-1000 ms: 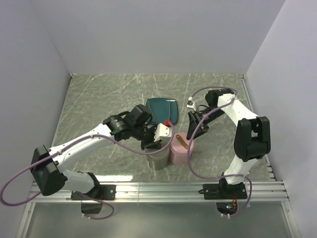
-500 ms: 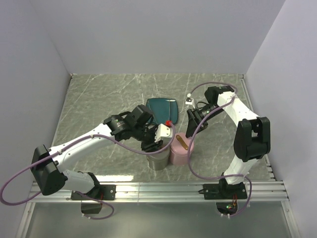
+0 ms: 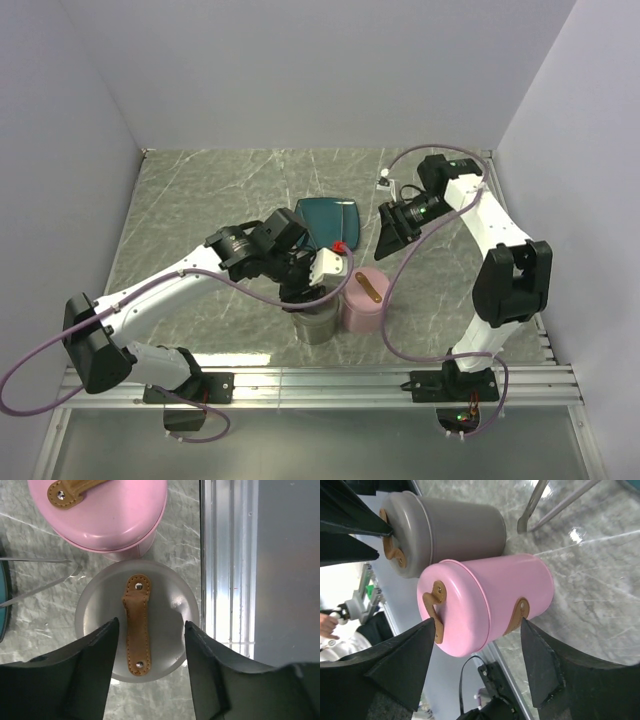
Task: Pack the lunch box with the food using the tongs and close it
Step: Move the packing box to the center of the board, then reset both arms
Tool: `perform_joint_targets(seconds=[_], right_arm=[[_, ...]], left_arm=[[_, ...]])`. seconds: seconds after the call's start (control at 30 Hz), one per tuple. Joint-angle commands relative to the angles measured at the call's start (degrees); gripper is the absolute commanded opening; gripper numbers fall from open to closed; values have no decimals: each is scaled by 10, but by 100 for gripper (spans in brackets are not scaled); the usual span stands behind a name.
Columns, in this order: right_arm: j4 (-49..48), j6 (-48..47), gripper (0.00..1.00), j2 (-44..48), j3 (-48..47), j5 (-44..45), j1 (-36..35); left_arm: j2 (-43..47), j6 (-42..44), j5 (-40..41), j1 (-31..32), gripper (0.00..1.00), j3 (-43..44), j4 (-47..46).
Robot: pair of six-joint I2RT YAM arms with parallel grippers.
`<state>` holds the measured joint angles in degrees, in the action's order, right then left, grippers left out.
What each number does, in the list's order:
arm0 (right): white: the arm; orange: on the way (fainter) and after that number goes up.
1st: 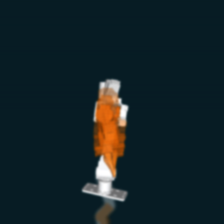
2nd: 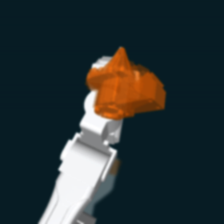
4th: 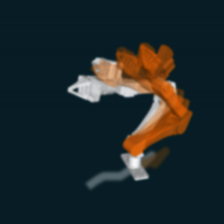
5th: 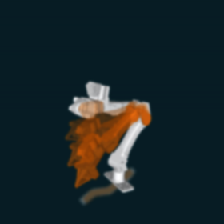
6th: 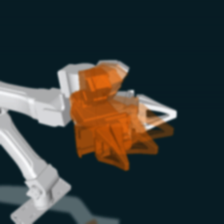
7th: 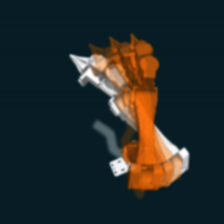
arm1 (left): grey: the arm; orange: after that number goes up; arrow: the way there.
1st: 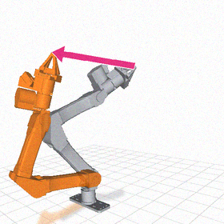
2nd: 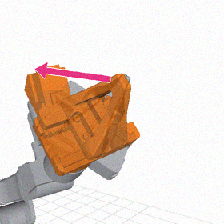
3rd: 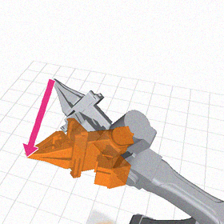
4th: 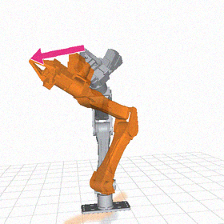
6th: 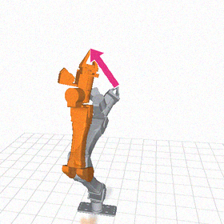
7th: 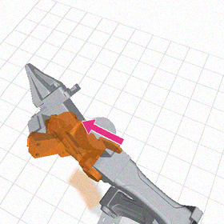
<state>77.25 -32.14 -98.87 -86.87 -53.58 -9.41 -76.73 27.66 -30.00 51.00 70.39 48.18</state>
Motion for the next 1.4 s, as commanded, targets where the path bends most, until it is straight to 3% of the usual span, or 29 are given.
perform_joint_targets(seconds=[0.0, 0.1, 0.13, 0.37, 0.43, 0.47, 0.6, 0.73, 0.83, 0.93, 1.17, 1.37], right_arm=[[52, 2, 77, 31, -38, 1, 5], [48, 9, 78, 32, -54, 0, 6], [47, 12, 79, 32, -58, 0, 6], [15, 47, 82, 52, -104, -11, 33], [2, 63, 85, 54, -117, -19, 54], [-3, 71, 85, 55, -130, -21, 62], [-52, 130, 93, 68, -153, -30, 98], [-100, 179, 96, 87, -151, -1, 127], [-143, 213, 97, 112, -97, 33, 145], [-175, 233, 97, 137, -35, 53, 165], [-268, 239, 96, 180, 92, 133, 171], [-303, 234, 96, 173, 144, 157, 171]], left_arm=[[16, -3, 5, -2, 61, 26, 11], [20, -12, 10, -6, 64, 26, 0], [23, -17, 11, -6, 75, 28, -5], [37, -82, 24, -88, 79, 70, -59], [45, -126, 20, -122, 98, 80, -84], [57, -142, 26, -155, 99, 81, -99], [87, -232, 93, -207, 99, 82, -159], [62, -293, 106, -266, 99, 103, -136], [47, -344, 91, -378, 99, 78, -150], [18, -355, 83, -432, 99, 64, -143], [20, -329, 166, -447, 99, -26, -207], [25, -342, 187, -449, 99, -104, -246]])
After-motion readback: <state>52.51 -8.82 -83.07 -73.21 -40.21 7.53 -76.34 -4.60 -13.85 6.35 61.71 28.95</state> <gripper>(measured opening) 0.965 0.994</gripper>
